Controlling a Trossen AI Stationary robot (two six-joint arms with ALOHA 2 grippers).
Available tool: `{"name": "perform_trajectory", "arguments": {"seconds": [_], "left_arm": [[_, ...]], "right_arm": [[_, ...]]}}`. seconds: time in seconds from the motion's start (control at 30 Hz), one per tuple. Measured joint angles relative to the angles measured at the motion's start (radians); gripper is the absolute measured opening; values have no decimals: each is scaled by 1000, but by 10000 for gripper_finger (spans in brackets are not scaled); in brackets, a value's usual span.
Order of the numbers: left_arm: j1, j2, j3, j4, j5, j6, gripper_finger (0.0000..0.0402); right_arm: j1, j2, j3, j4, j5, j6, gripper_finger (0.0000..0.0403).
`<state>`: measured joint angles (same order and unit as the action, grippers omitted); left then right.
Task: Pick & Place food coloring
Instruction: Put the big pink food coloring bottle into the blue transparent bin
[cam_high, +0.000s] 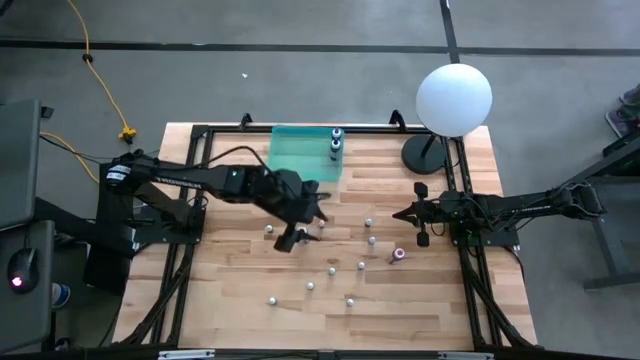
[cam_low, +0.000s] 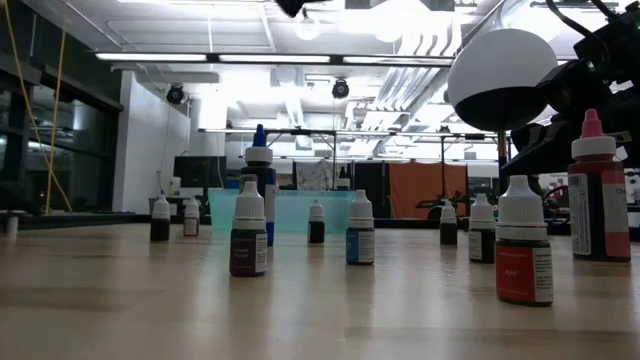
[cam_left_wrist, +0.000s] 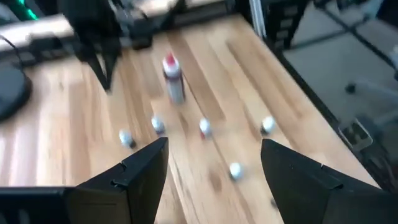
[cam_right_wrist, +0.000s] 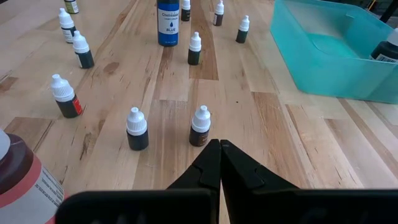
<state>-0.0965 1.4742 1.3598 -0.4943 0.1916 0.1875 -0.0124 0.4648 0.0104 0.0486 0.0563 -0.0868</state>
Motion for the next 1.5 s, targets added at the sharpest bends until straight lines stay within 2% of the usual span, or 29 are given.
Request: {"name": "perform_trajectory", "arguments": {"seconds": [0.3, 0.5, 0.6, 0.7, 0.9, 1.07, 1.27, 1.5], "left_arm": [[-18, 0, -1, -106, -19, 14, 250], [-31, 32, 2, 59, -6, 69, 250], [-30, 93, 1, 134, 48, 67, 250], [-29, 163, 22, 179, 58, 66, 250], [-30, 360, 182, 282, 49, 53, 250], [-27, 542, 380, 272, -50, -42, 250], [-21, 728, 597, 237, -62, -107, 250], [-16, 820, 644, 232, -82, -107, 250]], "right_arm": [[0, 0, 0, 0, 0, 0, 0], [0, 0, 0, 0, 0, 0, 0], [0, 0, 0, -2, 0, 0, 0], [0, 0, 0, 0, 0, 0, 0], [0, -1, 0, -4, 0, 0, 0], [0, 0, 0, 0, 0, 0, 0], [0, 0, 0, -1, 0, 0, 0], [0, 0, 0, -3, 0, 0, 0]]}}
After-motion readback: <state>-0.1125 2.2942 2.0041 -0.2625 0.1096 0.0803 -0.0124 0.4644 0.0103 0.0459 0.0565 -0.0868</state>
